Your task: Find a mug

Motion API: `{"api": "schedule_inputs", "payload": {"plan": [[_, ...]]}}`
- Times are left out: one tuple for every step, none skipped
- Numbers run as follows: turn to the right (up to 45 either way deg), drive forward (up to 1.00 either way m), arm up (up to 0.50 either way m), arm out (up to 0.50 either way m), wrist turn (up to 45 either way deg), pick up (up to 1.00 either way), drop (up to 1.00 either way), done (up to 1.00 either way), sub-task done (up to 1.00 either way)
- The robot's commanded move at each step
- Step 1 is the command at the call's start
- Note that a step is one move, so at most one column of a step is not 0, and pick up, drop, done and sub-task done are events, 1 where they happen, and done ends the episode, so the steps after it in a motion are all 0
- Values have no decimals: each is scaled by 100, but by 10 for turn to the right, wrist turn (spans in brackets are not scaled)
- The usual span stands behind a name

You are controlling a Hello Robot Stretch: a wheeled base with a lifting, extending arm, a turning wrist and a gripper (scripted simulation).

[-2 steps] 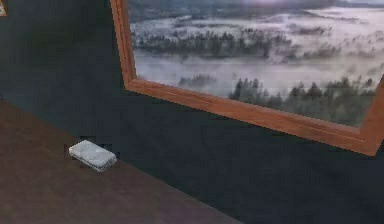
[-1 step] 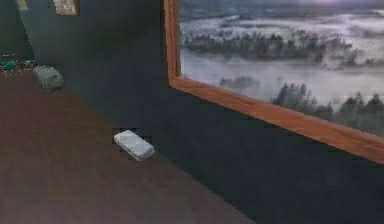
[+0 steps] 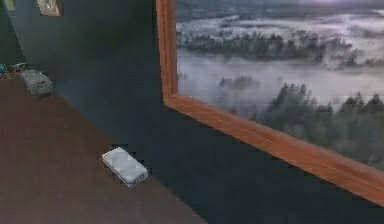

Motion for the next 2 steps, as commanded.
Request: {"api": "schedule_inputs", "payload": {"plan": [[-420,0,0,0,0,0,0,0,0],[0,55,0,0,0,0,0,0,0]]}}
